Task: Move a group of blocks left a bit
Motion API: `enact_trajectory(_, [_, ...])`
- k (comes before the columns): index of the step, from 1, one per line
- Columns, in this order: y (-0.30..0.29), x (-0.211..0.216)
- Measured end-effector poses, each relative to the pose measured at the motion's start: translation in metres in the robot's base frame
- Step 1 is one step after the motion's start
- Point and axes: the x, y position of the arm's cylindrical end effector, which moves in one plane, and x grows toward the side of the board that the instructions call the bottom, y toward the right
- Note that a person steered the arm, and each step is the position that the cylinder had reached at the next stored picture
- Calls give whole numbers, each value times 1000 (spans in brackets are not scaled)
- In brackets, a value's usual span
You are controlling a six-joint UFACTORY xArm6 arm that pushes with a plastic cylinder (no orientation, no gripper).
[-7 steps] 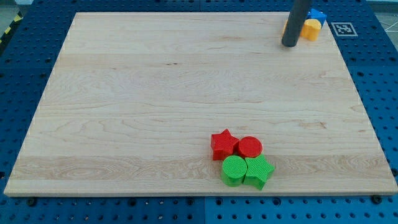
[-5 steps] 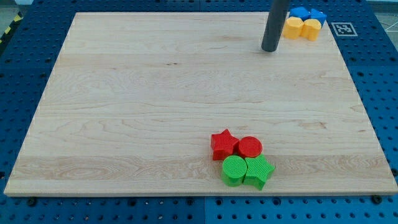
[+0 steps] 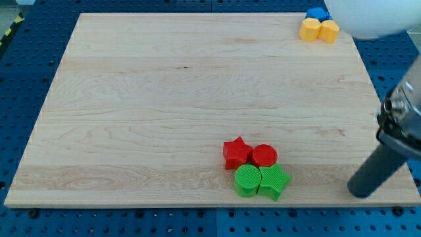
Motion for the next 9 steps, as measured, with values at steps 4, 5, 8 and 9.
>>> enact_trajectory(4, [-109, 1])
enact_trajectory(5, [-156, 1])
enact_trajectory(8, [-128, 1])
enact_trajectory(9, [-122, 0])
